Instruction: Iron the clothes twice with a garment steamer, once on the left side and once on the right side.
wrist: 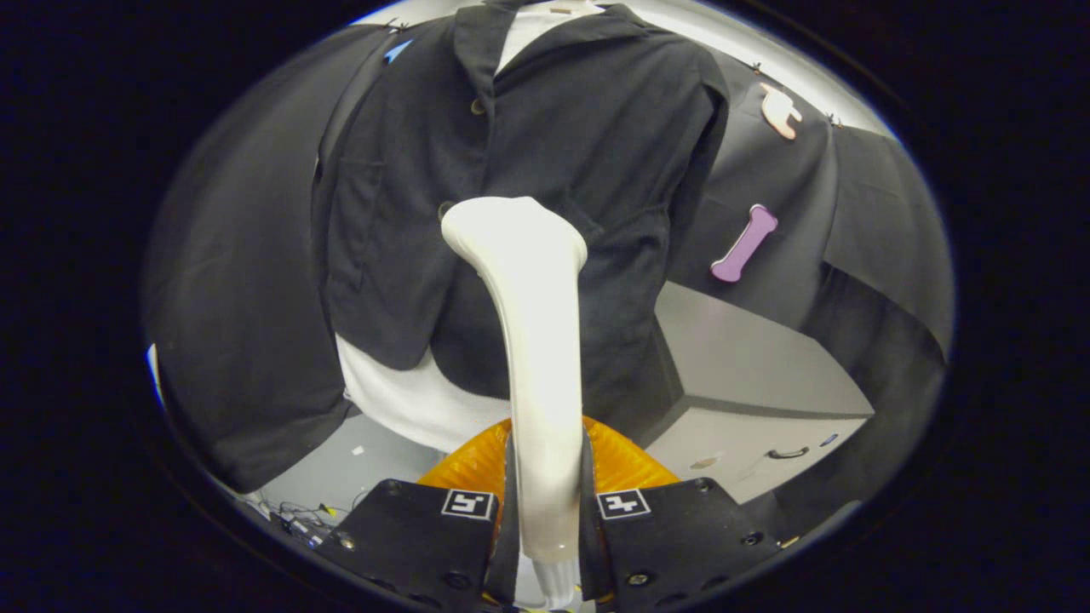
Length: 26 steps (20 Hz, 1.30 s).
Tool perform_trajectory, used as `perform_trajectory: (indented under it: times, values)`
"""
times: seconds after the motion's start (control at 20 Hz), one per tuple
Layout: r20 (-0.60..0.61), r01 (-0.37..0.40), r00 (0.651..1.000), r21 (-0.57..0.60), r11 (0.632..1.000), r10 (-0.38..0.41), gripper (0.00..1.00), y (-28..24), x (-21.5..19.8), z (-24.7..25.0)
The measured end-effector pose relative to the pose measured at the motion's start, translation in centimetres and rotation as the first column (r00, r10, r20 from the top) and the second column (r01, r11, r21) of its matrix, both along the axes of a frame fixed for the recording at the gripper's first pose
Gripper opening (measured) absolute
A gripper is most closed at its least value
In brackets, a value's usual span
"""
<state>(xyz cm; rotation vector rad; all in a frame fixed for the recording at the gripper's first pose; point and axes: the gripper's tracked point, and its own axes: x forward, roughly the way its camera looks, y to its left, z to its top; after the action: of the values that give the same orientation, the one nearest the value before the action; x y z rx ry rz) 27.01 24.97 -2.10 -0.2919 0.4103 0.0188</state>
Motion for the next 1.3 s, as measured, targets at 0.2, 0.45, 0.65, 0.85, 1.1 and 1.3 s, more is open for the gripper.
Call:
perform_trajectory:
  times: [0.2,0.45,0.65,0.85,1.1,1.3]
  values:
    - [-0.055,0.002,0.998,-0.012,1.000,-0.002,0.31,-0.6,0.2,-3.1]
    - [-0.101,0.013,0.995,-0.014,1.000,-0.014,0.31,-1.1,-0.1,-5.9]
    - [-0.145,0.009,0.989,-0.010,1.000,-0.010,0.31,-1.3,-0.2,-8.4]
    - [-0.167,0.000,0.986,-0.016,1.000,-0.003,0.31,-1.5,-0.3,-10.1]
    - [-0.166,-0.030,0.985,0.055,0.998,0.039,0.31,-0.6,-1.2,-9.3]
    - [-0.093,-0.093,0.990,0.109,0.990,0.104,0.31,1.8,-2.2,-4.8]
